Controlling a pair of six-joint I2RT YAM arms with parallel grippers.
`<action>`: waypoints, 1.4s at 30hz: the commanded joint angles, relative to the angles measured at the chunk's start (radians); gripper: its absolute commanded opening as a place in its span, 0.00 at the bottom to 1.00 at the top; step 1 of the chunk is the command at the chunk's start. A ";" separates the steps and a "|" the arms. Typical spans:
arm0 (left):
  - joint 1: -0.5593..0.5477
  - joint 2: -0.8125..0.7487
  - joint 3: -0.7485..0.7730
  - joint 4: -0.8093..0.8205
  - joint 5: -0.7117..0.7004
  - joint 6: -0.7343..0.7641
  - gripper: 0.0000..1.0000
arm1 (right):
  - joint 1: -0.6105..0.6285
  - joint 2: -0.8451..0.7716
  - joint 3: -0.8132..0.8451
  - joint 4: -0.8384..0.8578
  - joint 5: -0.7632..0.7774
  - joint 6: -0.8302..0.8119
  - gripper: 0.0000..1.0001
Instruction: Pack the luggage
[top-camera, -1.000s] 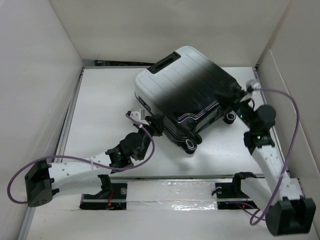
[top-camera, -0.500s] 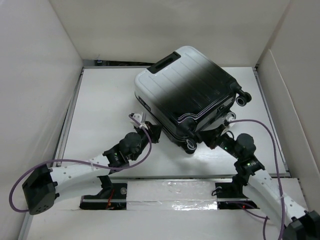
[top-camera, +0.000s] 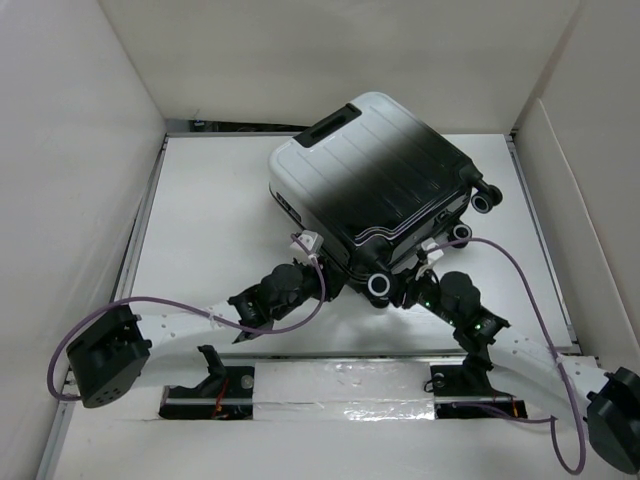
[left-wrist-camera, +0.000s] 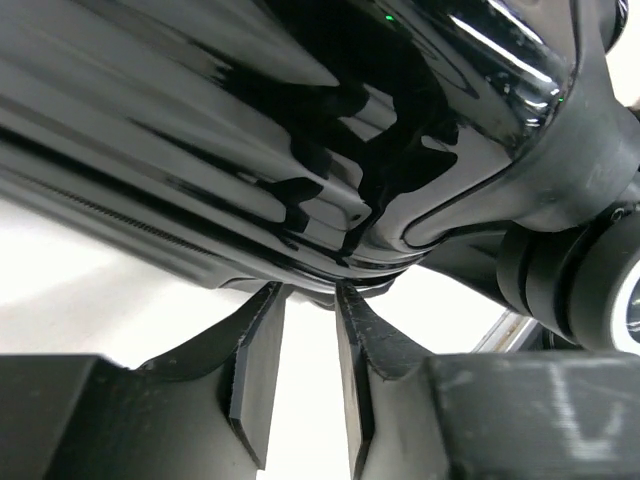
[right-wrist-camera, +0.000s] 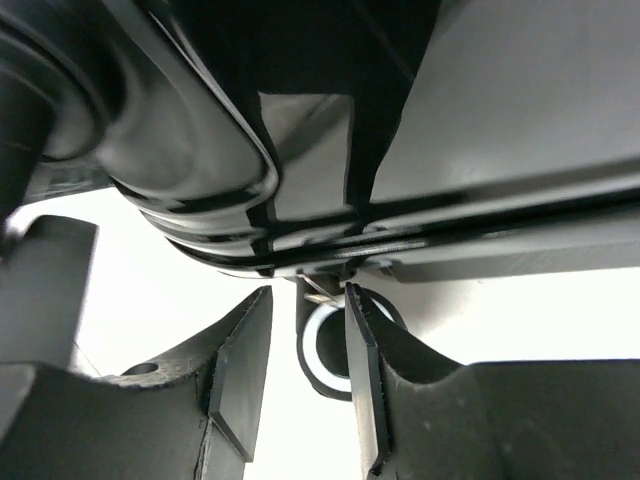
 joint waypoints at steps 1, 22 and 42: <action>0.004 0.017 0.040 0.105 0.056 0.005 0.26 | 0.020 0.040 -0.010 0.120 0.079 -0.009 0.42; 0.004 0.158 0.191 0.237 0.104 0.034 0.32 | 0.198 0.363 -0.097 0.726 0.319 0.069 0.01; 0.014 0.295 0.432 0.216 0.024 -0.014 0.40 | 0.776 0.538 0.056 0.526 0.994 0.128 0.00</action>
